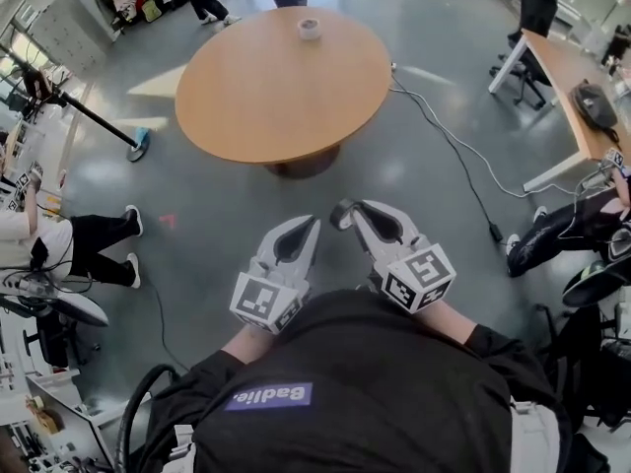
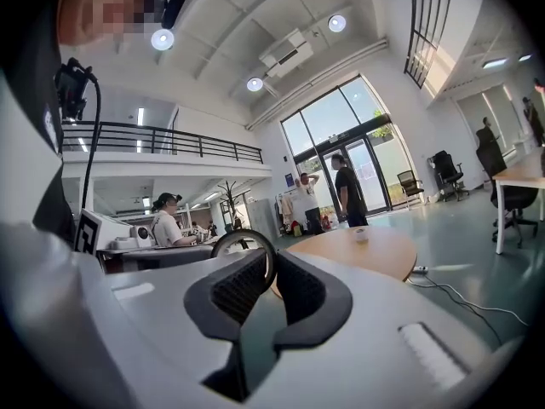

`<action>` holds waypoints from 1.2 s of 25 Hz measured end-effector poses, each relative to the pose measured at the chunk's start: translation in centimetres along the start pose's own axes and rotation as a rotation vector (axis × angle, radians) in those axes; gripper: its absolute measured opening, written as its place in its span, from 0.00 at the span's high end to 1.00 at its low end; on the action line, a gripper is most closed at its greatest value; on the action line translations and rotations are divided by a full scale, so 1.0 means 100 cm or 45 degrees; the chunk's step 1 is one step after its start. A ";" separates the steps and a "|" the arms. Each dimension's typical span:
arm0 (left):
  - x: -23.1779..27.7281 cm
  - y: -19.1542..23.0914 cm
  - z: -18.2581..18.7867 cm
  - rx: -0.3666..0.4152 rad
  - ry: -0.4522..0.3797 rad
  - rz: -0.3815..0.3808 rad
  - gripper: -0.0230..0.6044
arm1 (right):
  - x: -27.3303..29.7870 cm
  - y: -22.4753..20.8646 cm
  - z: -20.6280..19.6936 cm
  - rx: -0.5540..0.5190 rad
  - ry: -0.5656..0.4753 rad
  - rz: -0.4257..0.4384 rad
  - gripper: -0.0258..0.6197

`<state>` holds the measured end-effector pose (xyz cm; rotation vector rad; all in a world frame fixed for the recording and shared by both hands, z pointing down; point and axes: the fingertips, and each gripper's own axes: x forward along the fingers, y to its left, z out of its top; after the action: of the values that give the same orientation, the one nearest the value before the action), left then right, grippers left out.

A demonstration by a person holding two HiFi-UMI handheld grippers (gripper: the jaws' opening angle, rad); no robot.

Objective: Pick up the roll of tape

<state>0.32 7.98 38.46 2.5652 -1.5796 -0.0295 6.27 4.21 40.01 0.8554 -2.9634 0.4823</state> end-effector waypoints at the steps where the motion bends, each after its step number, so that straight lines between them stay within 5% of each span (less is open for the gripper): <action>1: -0.005 0.002 0.004 0.003 -0.004 0.000 0.93 | 0.002 0.005 0.002 -0.001 -0.003 -0.001 0.89; 30: -0.054 0.022 0.005 0.031 -0.022 -0.006 0.93 | 0.027 0.056 -0.020 -0.019 0.022 0.034 0.89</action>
<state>-4.13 11.77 37.96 2.5938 -1.5900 -0.0329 0.89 7.89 40.58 0.8074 -2.9622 0.4660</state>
